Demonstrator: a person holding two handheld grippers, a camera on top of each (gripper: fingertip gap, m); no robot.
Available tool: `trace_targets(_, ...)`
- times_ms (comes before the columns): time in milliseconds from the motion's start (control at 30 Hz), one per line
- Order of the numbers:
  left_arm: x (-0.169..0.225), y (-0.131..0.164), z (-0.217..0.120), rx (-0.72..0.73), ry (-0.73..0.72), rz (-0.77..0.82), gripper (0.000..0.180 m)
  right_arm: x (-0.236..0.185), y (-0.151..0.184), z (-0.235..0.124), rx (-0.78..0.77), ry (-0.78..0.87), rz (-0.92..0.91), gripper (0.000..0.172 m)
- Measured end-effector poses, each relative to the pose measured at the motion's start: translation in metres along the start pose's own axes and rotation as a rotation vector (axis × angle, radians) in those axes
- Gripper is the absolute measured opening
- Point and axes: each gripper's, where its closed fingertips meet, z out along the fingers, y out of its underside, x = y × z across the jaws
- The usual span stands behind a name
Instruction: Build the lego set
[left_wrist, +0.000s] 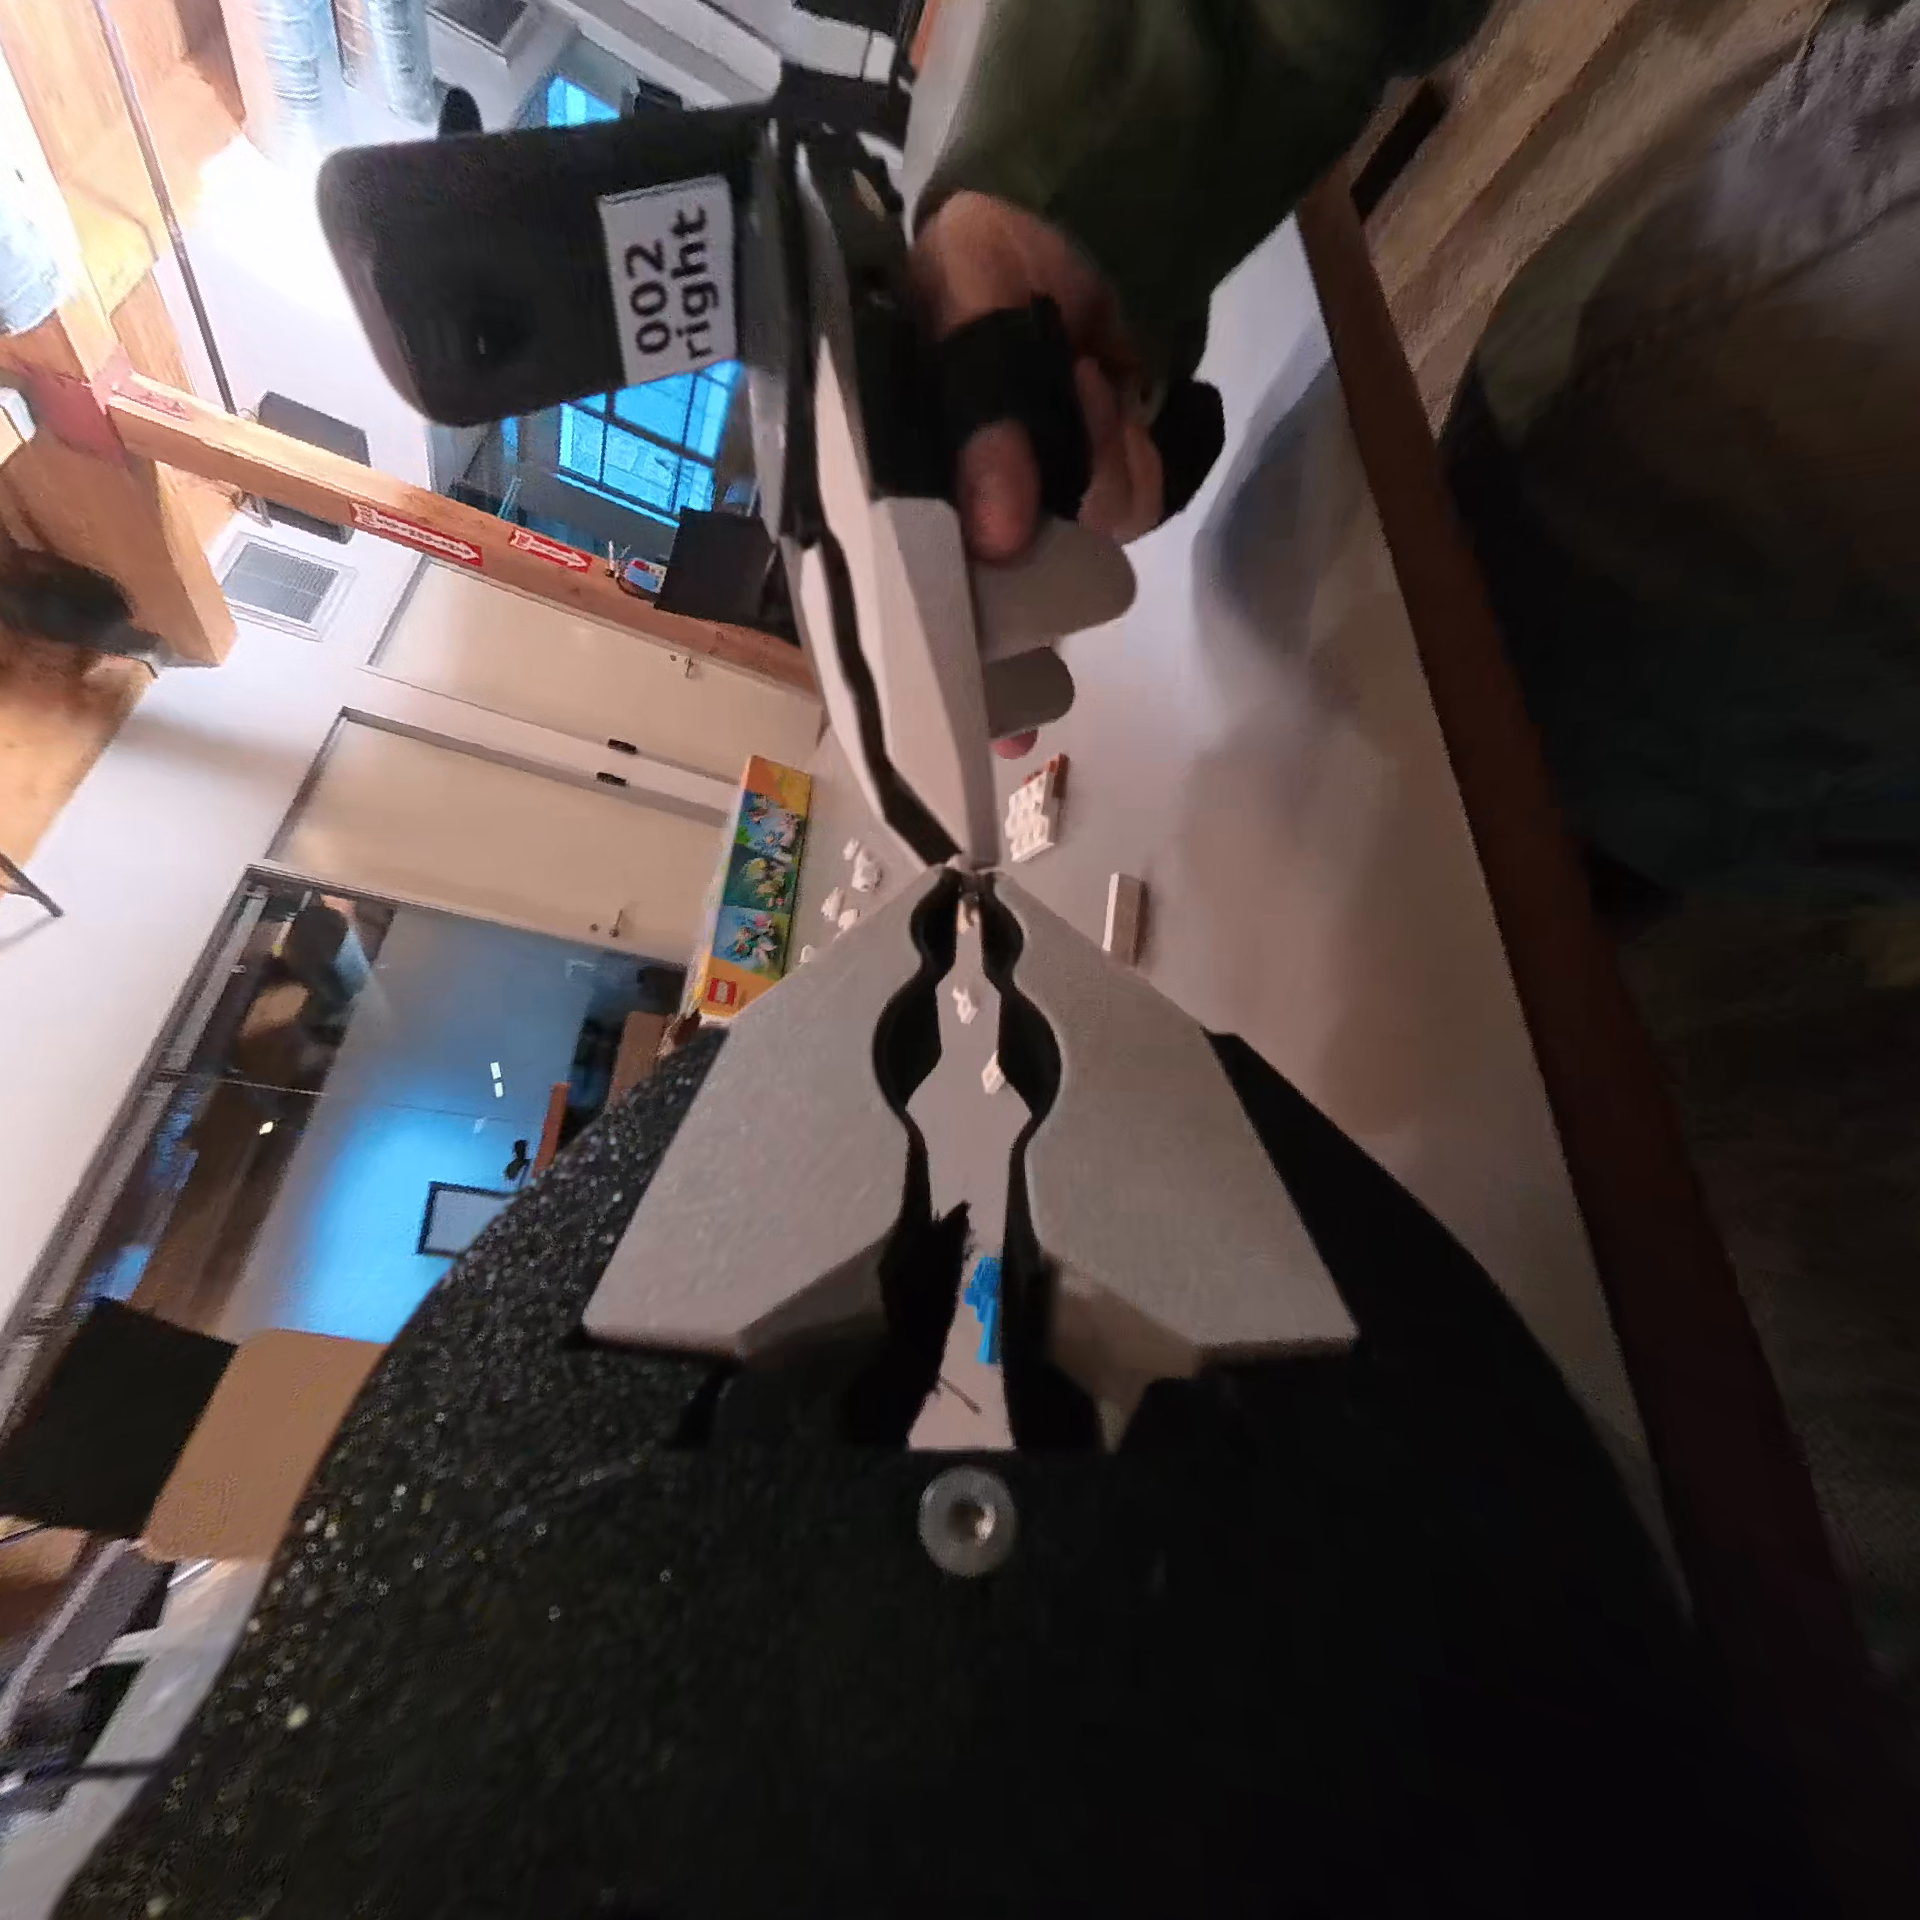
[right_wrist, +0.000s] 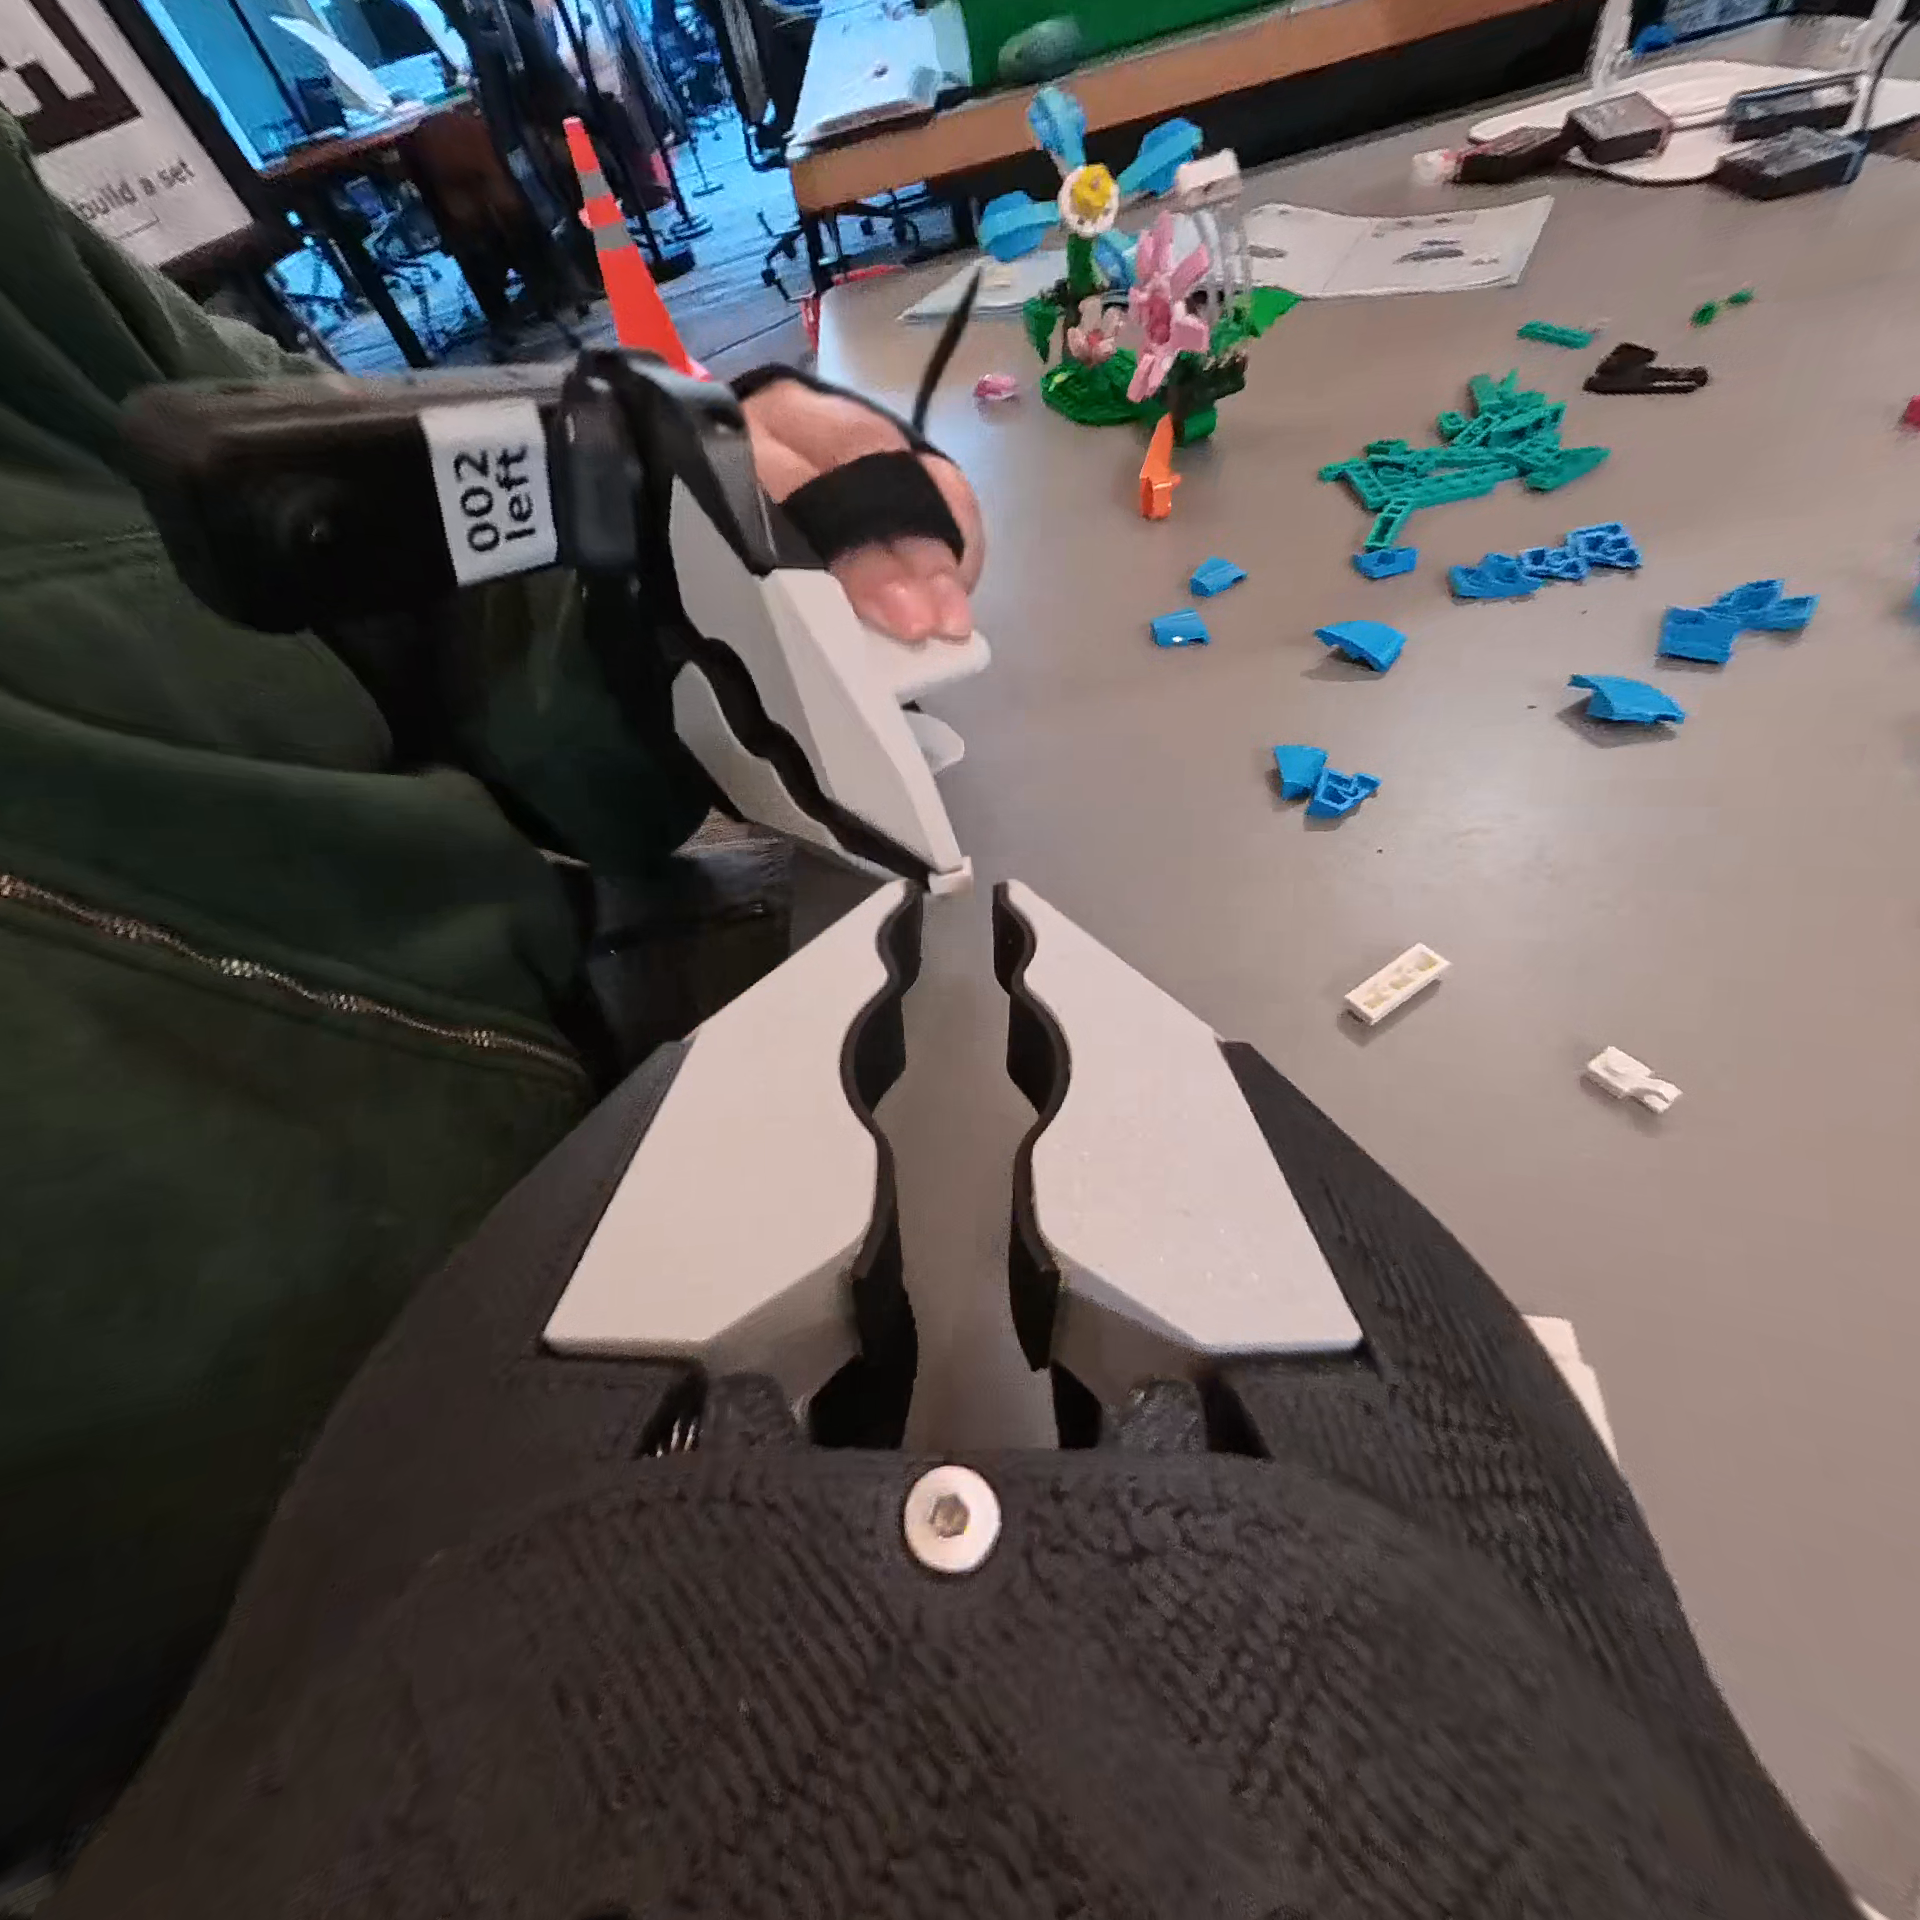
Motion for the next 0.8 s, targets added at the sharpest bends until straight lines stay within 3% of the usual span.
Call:
trace_targets(167, 0.001, -0.001, -0.002, 0.015, 0.009, -0.008, 0.001, -0.005, 0.002, 0.002, -0.005, -0.039, 0.015, 0.004)
trace_targets(300, 0.002, -0.002, -0.003, 0.024, 0.014, 0.003, 0.001, -0.005, 0.001, 0.002, 0.005, -0.048, 0.033, 0.012)
trace_targets(533, 0.004, -0.003, -0.002, 0.041, 0.026, -0.035, 0.002, -0.006, 0.001, 0.001, 0.007, -0.040, -0.006, 0.008)
trace_targets(633, -0.001, -0.002, -0.002, 0.079, 0.049, -0.310, 0.008, -0.003, -0.001, -0.001, 0.010, -0.006, -0.071, 0.008)
trace_targets(800, -0.022, -0.013, -0.017, 0.338, 0.327, -1.164, 0.027, -0.007, -0.009, -0.008, 0.035, 0.070, -0.350, 0.008)
